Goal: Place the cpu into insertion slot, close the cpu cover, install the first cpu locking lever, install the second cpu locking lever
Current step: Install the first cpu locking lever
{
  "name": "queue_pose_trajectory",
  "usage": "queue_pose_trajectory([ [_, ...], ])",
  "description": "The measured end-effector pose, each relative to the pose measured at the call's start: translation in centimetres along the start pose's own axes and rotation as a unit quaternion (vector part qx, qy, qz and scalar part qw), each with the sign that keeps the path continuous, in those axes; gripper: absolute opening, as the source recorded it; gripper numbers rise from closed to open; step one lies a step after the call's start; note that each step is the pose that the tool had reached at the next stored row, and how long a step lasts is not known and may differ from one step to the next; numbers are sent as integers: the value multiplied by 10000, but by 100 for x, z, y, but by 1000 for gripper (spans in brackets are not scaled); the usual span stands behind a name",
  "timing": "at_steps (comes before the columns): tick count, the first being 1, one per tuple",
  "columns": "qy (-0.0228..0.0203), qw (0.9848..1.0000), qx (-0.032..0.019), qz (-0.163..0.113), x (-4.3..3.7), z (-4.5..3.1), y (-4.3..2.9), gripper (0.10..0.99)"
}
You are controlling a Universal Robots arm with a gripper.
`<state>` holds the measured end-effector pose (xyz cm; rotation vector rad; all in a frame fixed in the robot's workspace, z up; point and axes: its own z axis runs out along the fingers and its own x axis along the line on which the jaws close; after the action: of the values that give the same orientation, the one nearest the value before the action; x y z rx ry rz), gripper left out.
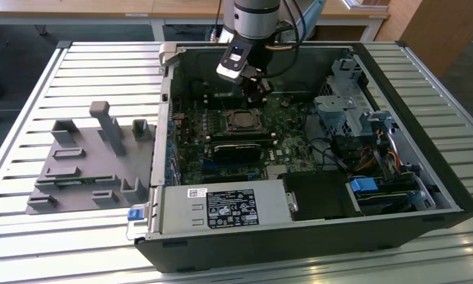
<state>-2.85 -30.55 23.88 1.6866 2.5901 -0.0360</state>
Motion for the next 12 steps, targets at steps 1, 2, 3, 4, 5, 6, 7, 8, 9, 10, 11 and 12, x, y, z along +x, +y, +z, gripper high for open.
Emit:
queue_pose_trajectory([
  [1,1,10000,-2,-42,0,0,0,106],
  [2,1,10000,-5,-84,0,0,0,106],
  [3,1,9999,-7,-128,0,0,0,106],
  [4,2,9999,-10,-171,0,0,0,106],
  [5,2,9998,-12,-214,0,0,0,106],
  [6,2,9997,-14,-262,0,0,0,106],
  [7,3,9995,-17,-306,0,0,0,106],
  [8,3,9994,-19,-350,0,0,0,106],
  [9,3,9992,-22,-393,0,1,0,106],
  [10,3,9990,-24,-437,0,0,0,106],
  [11,3,9988,-26,-480,0,0,0,106],
  [12,4,9986,-29,-522,0,1,0,106],
])
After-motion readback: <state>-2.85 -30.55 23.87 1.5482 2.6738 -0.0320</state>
